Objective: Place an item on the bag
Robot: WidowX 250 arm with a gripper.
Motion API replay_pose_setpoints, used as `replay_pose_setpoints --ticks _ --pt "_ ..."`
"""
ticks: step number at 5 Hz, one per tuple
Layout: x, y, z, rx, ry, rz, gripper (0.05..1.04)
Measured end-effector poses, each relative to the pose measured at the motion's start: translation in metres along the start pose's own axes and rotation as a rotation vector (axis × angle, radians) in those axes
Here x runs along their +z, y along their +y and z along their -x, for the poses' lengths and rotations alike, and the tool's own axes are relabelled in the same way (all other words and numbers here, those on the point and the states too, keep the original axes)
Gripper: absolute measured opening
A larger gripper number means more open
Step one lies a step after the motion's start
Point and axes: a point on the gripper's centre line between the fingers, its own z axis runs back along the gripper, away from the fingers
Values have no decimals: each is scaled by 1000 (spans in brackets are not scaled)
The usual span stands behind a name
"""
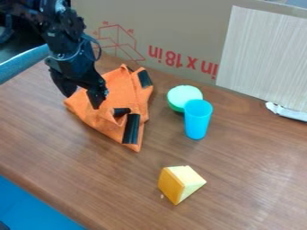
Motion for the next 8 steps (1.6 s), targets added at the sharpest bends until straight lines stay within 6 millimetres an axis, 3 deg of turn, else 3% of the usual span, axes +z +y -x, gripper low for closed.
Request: replay_pose_setpoints --ticks 1,4,6,8 --pt "-7 -3 5 3 27 13 1001" --pt "15 -28 9 -47 20 94 1001" --pt "36 -62 8 -137 6 170 1001" --pt "55 -112 18 -195 5 263 1001"
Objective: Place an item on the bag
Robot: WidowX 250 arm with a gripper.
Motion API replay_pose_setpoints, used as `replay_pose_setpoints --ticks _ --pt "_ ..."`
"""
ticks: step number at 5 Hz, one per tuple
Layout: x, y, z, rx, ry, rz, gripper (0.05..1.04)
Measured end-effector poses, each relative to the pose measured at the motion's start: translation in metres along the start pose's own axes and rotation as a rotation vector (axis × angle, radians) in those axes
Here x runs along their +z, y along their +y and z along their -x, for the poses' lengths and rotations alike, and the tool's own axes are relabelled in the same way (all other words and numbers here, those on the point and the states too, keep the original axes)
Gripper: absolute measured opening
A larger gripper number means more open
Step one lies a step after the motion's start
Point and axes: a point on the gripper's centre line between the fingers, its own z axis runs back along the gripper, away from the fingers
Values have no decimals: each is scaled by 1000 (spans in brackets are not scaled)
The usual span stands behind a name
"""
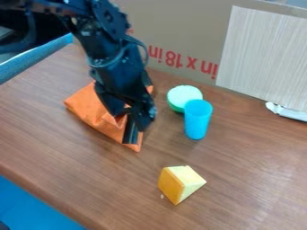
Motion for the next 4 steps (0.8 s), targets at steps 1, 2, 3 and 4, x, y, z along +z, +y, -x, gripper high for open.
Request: replay_pose_setpoints --ticks 1,2,3,4 --pt "-2 -27 7 -23 -15 15 1001" --pt "-9 -46 10 -54 -17 24 1001" --pt "-24 -67 19 -105 14 28 1001" --pt "-37 -78 26 -136 12 22 1001"
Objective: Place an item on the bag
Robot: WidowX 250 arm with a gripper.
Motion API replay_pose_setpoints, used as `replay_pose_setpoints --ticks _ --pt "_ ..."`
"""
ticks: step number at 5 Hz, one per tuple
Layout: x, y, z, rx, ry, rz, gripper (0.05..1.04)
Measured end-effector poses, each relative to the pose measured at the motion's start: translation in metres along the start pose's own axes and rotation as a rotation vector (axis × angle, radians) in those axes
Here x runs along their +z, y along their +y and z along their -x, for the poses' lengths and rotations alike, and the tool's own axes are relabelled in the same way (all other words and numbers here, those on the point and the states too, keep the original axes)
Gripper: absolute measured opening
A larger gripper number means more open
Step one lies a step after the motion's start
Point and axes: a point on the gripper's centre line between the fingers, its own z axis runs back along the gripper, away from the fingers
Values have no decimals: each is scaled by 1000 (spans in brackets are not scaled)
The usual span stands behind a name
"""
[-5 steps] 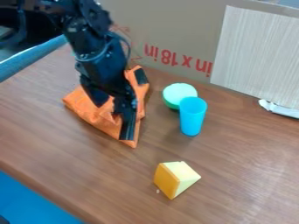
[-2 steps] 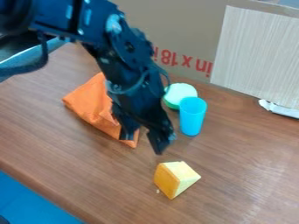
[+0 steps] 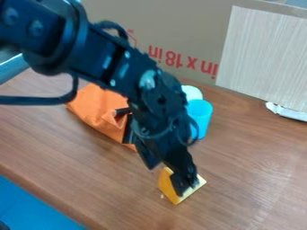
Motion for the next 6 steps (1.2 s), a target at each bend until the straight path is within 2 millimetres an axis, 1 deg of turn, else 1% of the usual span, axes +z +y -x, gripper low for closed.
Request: replay_pose_setpoints --ticks 1,2,3,4,5,6 --pt "-9 -7 2 -28 -9 -11 1001" --pt "-14 -8 1 -44 -28 -24 1001" --pt "-23 -8 7 -50 14 -32 1001" --pt "-29 -4 -1 -46 22 -48 1001" --pt "-35 1 -2 -38 35 -52 1001" --pt "-36 -1 -4 -38 35 -41 1001"
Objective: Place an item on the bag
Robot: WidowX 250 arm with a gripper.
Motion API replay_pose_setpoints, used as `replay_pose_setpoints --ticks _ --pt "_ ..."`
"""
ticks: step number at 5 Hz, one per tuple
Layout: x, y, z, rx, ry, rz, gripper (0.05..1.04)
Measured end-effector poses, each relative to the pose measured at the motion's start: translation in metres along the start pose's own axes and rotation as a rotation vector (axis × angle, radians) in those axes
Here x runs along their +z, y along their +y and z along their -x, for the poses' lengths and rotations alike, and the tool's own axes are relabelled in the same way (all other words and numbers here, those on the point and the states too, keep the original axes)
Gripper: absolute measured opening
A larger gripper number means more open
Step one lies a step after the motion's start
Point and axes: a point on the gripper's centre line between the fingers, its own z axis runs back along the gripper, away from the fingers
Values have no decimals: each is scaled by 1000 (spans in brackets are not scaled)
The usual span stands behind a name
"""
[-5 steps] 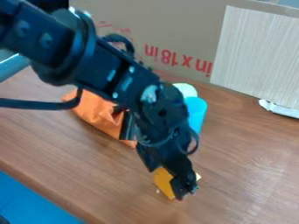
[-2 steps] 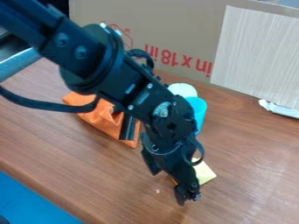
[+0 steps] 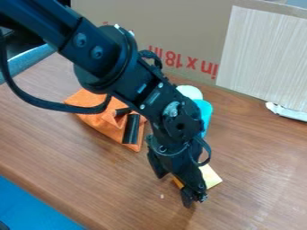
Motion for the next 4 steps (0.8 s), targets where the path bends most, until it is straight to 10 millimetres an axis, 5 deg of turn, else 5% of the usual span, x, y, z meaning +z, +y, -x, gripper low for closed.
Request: replay_pose_setpoints --ticks 2,4 --pt "5 -2 -16 18 5 19 1001" --pt "-2 1 -26 17 33 0 758"
